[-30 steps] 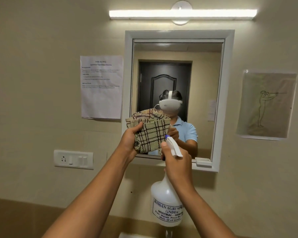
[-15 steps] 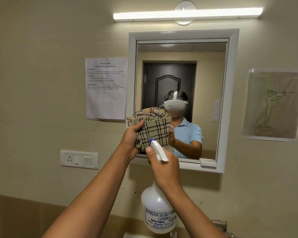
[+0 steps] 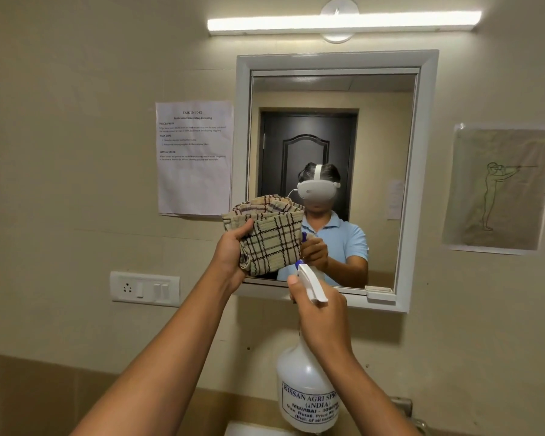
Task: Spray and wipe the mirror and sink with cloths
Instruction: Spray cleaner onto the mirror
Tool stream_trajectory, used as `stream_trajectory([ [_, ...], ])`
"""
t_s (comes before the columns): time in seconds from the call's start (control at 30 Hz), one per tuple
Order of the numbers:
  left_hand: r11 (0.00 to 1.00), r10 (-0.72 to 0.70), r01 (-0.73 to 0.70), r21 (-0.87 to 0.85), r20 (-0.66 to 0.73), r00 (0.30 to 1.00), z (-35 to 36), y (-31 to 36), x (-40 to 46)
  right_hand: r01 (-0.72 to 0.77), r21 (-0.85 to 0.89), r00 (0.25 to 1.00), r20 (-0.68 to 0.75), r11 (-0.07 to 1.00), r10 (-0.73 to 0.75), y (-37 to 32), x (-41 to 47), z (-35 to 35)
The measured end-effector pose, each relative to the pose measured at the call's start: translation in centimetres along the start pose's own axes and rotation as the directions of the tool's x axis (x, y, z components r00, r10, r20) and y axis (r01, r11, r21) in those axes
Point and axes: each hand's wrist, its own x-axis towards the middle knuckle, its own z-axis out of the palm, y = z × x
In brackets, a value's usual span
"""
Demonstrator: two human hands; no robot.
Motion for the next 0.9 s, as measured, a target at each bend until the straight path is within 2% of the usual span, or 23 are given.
stream_trajectory([
  [0.23, 1.0, -0.017, 0.017, 0.012, -0.028, 0.999, -0.1, -0.6, -0.6, -0.006, 0.003, 0.999, 0.033, 1.0, 0.006, 0.0, 0.1, 0.4],
  [0.43, 1.0, 0.007, -0.006, 0.005, -0.045, 0.999, -0.7, 0.0, -0.4, 0.007, 0.059, 1.0, -0.013, 0.998, -0.006, -0.4, 1.9, -0.8],
  [0.53, 1.0, 0.027, -0.027, -0.003, -0.052, 0.998, -1.0, 0.6, -0.1, 0.025, 0.09, 0.995, -0.103, 0.996, -0.016, -1.4, 5.1, -2.6],
  [0.63, 0.998, 0.061, -0.06, 0.01, -0.051, 0.997, -1.1, 1.2, 0.4, 0.054, 0.051, 0.98, -0.194, 0.997, -0.044, -2.8, 9.0, -4.9],
  [0.8, 0.994, 0.105, -0.105, 0.02, -0.046, 0.993, -0.9, 2.0, 1.3, 0.089, -0.004, 0.962, -0.259, 0.996, -0.087, -5.2, 15.4, -8.8],
  [0.9, 0.991, 0.134, -0.133, 0.022, -0.036, 0.99, -0.7, 2.7, 2.1, 0.091, -0.036, 0.925, -0.367, 0.995, -0.098, -6.9, 18.3, -10.9],
])
